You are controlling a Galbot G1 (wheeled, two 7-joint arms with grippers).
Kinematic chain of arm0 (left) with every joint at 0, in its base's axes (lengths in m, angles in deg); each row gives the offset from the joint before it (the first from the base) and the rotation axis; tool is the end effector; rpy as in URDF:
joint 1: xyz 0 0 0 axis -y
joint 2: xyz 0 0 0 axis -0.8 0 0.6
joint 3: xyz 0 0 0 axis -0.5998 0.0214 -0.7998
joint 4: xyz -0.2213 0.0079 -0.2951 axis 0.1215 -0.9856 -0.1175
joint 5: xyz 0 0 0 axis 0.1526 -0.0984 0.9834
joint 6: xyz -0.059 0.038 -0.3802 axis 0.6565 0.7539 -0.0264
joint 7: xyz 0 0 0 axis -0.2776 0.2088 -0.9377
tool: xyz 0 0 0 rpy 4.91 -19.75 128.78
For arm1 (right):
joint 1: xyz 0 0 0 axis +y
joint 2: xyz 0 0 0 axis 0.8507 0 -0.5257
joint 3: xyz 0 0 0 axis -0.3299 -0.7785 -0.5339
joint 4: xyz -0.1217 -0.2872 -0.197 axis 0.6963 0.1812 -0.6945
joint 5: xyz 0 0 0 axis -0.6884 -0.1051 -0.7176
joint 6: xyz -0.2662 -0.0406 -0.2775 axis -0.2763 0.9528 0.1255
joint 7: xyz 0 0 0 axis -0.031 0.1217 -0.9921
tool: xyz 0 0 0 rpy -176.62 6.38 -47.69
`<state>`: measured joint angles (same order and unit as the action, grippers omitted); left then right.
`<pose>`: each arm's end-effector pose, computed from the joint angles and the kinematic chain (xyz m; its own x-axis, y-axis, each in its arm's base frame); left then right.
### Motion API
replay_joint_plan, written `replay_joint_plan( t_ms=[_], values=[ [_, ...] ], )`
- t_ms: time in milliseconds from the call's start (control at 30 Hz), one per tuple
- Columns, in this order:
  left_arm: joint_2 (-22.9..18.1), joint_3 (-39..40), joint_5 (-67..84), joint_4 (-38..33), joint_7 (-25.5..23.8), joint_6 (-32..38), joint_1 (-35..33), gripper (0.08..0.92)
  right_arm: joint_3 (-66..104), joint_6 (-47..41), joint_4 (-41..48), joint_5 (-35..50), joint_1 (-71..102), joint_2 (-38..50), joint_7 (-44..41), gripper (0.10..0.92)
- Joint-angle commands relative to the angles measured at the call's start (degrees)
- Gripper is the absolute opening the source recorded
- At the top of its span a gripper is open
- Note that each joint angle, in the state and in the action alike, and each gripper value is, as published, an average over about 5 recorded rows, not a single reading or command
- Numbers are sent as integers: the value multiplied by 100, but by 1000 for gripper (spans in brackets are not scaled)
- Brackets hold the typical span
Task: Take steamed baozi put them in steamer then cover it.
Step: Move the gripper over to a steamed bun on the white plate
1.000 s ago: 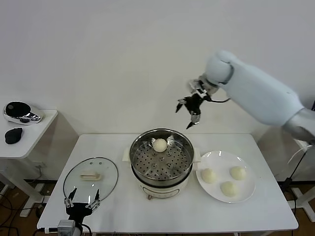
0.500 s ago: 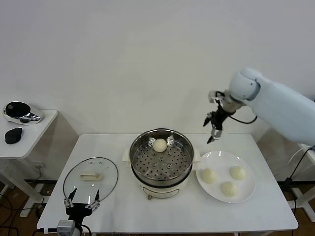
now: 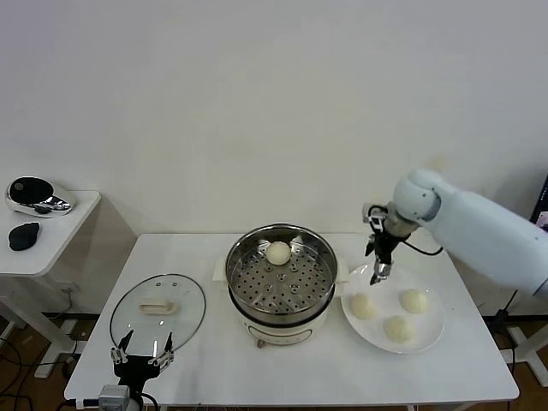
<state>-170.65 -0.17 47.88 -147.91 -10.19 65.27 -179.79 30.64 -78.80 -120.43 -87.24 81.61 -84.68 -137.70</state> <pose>0.1653 0.0820 -0.3328 -0.9295 -0.1114 0.3515 -0.0335 0.9749 0.2202 0.5786 -0.0714 -0.1524 -0.0776 -0.0977 0.9922 -0.9930 0.0965 -0.0682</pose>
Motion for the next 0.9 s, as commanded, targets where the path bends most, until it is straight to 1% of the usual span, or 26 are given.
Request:
replay_joint_plan(
  t_ms=[33, 400, 900],
  values=[
    [-3, 3, -5, 0, -3, -5, 2, 823, 299, -100, -45, -314, 808, 31, 118, 823],
    [4, 22, -23, 56, -11, -4, 17, 823, 557, 180, 144, -573, 1267, -137, 668, 822],
    [-9, 47, -46, 159, -15, -2, 48, 823, 616, 332, 392, -705, 1342, -332, 866, 823]
  ],
)
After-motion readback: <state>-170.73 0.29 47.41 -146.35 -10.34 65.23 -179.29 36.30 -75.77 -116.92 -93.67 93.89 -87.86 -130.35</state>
